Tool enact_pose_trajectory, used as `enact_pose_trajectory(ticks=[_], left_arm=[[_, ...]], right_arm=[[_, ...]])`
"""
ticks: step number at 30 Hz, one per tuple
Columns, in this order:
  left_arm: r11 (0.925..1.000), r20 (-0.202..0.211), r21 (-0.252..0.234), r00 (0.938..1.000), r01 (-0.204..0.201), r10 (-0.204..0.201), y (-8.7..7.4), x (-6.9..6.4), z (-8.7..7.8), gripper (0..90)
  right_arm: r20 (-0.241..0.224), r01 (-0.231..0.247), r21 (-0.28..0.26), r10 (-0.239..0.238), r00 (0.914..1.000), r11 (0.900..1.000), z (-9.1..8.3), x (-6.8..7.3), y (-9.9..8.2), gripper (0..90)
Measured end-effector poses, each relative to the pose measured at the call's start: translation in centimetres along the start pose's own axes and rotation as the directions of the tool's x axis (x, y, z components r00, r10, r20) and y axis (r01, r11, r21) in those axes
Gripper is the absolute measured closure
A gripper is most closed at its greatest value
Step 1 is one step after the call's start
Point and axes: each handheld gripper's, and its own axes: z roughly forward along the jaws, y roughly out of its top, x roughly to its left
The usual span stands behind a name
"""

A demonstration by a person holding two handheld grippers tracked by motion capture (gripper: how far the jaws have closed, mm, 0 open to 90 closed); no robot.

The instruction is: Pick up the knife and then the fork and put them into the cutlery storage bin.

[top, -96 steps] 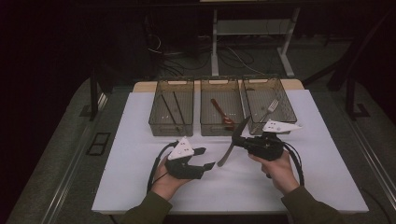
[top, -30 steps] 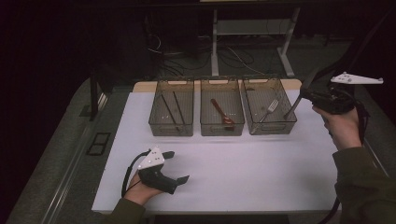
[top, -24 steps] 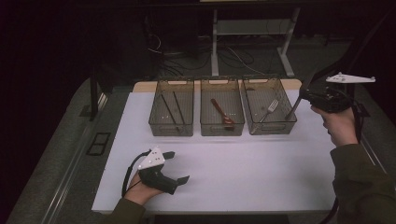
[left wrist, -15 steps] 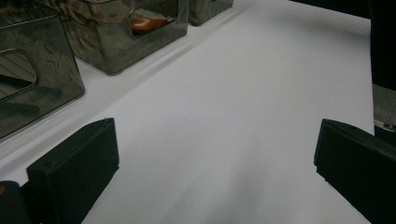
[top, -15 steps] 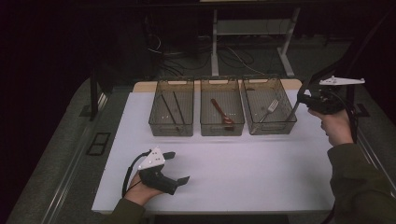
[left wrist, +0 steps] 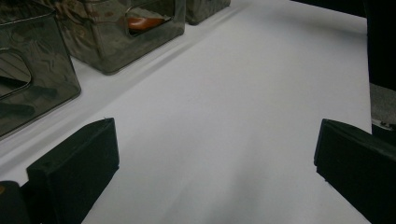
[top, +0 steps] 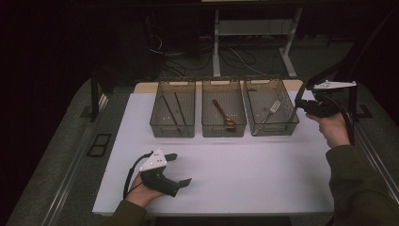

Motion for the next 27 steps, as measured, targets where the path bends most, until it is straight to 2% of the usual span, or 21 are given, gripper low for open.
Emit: enact_pose_trajectory(ticks=[6,14,17,27], left_arm=[[1.0,0.002,-0.002,1.0,-0.001,0.001,0.0,0.0,0.0,0.0],[1.0,0.009,-0.004,0.9999,0.005,-0.005,0.0,0.1,0.0,0.0],[1.0,0.01,-0.001,0.9999,0.005,-0.005,0.0,0.2,0.0,0.0],[0.9999,0.014,-0.005,0.9998,0.012,-0.012,0.0,0.3,0.2,0.0]], right_arm=[[0.006,-0.003,-0.021,0.003,1.0,0.9998,1.1,0.1,0.3,86.9],[0.012,0.015,-0.006,-0.015,0.9998,0.9999,3.0,0.6,1.4,87.1],[0.016,0.04,0.012,-0.04,0.9991,0.9991,3.8,1.1,1.9,87.1],[0.014,0.079,0.082,-0.081,0.9966,0.9935,7.0,2.0,3.2,87.0]])
